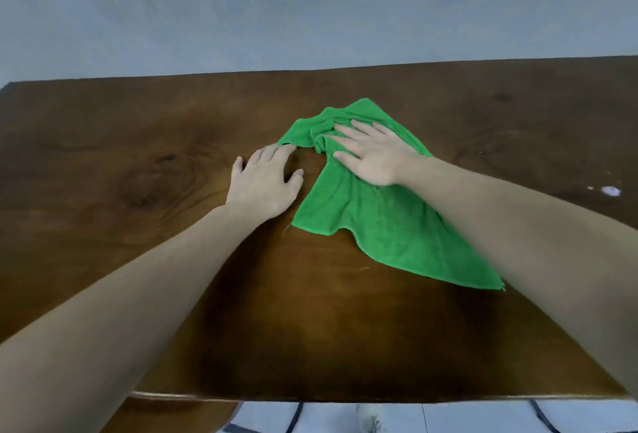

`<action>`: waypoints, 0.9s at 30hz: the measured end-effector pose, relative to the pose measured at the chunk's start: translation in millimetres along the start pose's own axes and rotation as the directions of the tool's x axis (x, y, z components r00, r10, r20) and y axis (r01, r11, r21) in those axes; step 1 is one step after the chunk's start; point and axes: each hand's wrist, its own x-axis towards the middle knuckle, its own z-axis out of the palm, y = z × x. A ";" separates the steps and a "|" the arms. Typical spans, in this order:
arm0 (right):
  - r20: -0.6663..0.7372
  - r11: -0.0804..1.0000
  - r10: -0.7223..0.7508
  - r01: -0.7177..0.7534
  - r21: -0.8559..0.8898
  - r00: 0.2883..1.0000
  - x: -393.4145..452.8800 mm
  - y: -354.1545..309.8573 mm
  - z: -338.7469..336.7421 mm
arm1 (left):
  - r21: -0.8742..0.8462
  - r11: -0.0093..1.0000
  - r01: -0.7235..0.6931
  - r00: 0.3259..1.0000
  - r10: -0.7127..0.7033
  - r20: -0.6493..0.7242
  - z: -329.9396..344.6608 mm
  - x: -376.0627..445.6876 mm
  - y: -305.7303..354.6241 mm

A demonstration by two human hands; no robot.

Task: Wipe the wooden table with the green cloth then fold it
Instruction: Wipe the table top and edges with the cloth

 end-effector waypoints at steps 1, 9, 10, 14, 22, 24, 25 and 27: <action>-0.008 0.999 0.036 -0.036 0.015 0.999 8.4 10.6 -2.0 | -0.010 1.000 0.013 1.000 -0.013 -0.004 1.0 7.5 2.6; 0.051 0.989 -0.133 0.136 -0.060 0.990 47.2 40.6 -14.5 | -0.012 0.999 0.048 0.998 -0.049 -0.029 11.3 49.8 18.5; 0.050 0.979 -0.190 0.193 -0.069 0.980 49.3 41.1 -14.6 | -0.015 0.998 0.057 0.998 -0.057 -0.033 12.8 54.7 20.6; 0.023 0.951 -0.299 0.300 -0.067 0.954 75.9 47.8 -19.1 | -0.027 0.995 0.101 0.992 -0.103 -0.079 21.1 73.9 30.2; -0.001 0.995 -0.102 0.102 0.016 0.995 152.9 81.2 -35.3 | 0.000 0.992 0.125 0.985 -0.124 -0.122 29.3 78.2 30.3; -0.002 1.000 -0.006 0.006 0.019 1.000 162.0 90.9 -34.8 | 0.010 0.992 0.125 0.985 -0.123 -0.122 29.9 79.1 30.5; -0.002 1.000 0.013 -0.013 0.003 1.000 164.7 91.8 -34.5 | 0.014 0.992 0.124 0.985 -0.122 -0.120 30.2 80.0 31.0; -0.012 0.999 -0.021 0.021 -0.043 1.000 169.2 86.4 -34.1 | 0.023 0.992 0.121 0.986 -0.118 -0.116 30.0 80.2 32.2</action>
